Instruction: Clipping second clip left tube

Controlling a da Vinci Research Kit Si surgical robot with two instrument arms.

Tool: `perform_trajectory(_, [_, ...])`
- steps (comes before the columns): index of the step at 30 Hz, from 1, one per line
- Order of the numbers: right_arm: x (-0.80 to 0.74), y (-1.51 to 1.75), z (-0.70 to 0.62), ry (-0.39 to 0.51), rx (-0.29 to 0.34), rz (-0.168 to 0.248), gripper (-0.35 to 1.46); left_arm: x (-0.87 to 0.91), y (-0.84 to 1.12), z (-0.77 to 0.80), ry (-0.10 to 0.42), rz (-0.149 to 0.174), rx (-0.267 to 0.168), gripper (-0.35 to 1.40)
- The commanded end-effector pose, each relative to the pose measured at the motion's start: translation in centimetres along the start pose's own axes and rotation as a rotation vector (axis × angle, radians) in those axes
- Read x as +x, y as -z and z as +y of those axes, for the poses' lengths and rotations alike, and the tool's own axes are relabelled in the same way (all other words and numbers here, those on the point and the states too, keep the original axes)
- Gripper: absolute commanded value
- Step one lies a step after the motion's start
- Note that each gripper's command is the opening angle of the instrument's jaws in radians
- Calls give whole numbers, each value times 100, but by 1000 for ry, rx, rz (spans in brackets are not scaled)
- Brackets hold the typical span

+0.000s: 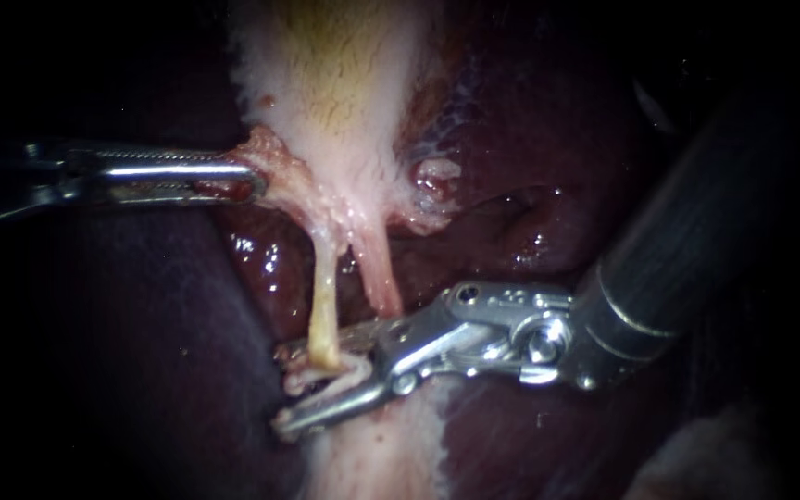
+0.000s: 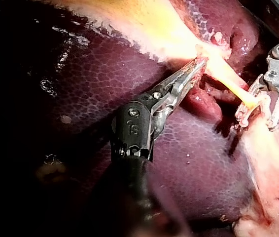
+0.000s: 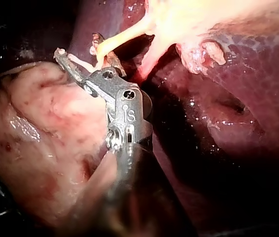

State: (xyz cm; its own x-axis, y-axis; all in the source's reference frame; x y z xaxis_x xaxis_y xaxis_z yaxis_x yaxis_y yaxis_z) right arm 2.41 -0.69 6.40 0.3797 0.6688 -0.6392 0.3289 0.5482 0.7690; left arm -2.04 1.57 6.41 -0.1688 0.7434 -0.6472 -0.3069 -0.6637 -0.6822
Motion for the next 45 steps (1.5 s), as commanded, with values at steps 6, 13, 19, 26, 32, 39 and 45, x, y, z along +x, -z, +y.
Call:
perform_trajectory(6, [-1, 3, 3, -3, -9, 4, 45, 0, 0, 0, 0, 0, 0, -35])
perform_trajectory(13, [-5, 12, 9, -9, -7, 4, 31, 0, 0, 0, 0, 0, -1, -35])
perform_trajectory(19, [-6, 14, 12, -15, -9, 6, 19, 0, 0, 0, 0, 0, -1, -35])
perform_trajectory(26, [-8, 20, 15, -21, -26, 14, -8, 0, 0, 0, 0, 0, 0, -35])
perform_trajectory(32, [-11, 26, 19, -21, -30, 9, -35, 0, 0, 0, 0, 0, 0, -35])
perform_trajectory(39, [-12, 29, 21, -30, -41, -18, -35, 0, 0, 0, 0, 0, 0, -35])
perform_trajectory(45, [-12, 30, 22, -48, -40, -16, -35, 0, 0, 0, 0, 0, -1, -35])
